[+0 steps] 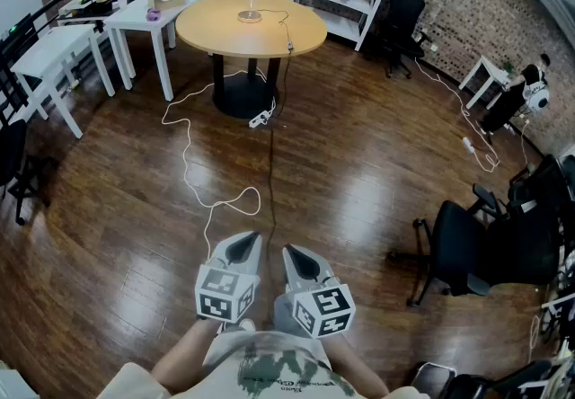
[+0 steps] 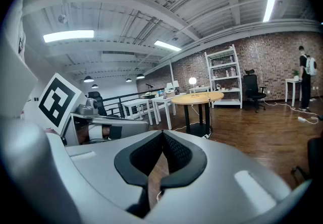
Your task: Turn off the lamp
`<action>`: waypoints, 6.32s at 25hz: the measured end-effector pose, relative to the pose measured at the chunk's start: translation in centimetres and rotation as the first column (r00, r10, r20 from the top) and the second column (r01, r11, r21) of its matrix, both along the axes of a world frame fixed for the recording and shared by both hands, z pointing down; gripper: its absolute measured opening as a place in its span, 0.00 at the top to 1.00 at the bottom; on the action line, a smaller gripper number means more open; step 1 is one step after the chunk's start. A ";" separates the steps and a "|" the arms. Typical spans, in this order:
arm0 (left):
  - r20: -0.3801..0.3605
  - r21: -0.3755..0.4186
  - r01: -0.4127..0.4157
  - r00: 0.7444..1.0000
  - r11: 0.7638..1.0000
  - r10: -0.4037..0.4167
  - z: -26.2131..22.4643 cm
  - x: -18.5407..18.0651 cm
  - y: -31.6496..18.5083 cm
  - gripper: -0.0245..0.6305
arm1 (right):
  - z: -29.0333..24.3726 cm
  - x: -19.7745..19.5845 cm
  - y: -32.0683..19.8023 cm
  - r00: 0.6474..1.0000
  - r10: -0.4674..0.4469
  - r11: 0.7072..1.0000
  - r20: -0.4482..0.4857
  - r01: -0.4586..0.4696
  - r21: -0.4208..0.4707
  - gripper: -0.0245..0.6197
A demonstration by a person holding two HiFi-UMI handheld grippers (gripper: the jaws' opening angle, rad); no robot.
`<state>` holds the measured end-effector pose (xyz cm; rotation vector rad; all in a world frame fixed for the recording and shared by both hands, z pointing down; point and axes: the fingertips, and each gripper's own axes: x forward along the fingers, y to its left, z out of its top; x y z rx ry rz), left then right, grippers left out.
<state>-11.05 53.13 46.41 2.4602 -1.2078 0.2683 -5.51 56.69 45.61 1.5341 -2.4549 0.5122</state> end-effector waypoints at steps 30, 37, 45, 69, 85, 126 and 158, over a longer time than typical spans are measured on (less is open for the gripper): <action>0.110 0.106 0.118 0.986 0.987 -0.129 -4.3 24.0 -29.3 0.97 | -3.0 23.7 -32.8 0.974 -0.170 0.982 0.146 0.156 0.102 0.96; 0.120 0.113 0.161 0.977 0.981 -0.174 -3.5 22.2 -34.1 0.97 | -2.5 22.6 -37.6 0.973 -0.203 0.977 0.112 0.194 0.085 0.96; 0.041 0.102 0.122 0.991 0.987 -0.127 -2.5 19.6 -43.1 0.97 | -1.7 18.8 -45.2 0.983 -0.180 0.982 0.047 0.176 0.071 0.96; -0.058 0.119 -0.019 0.998 0.993 0.026 -3.8 5.4 -66.6 0.97 | -1.6 6.0 -67.2 0.999 0.025 0.998 -0.023 -0.023 0.054 0.96; -0.005 0.102 0.027 1.000 0.994 -0.027 -0.7 5.1 -80.2 0.97 | 0.9 5.9 -82.8 1.000 -0.010 0.997 0.014 0.009 0.070 0.96; 0.076 -0.083 -0.029 0.996 0.996 0.036 10.3 15.4 -99.2 0.97 | 16.9 19.4 -105.5 0.963 0.053 0.983 -0.264 -0.096 -0.154 0.92; 0.081 -0.101 0.024 0.997 0.995 -0.016 10.5 14.0 -101.1 0.97 | 19.5 19.5 -108.1 0.923 0.010 0.975 -0.384 -0.095 -0.202 0.96</action>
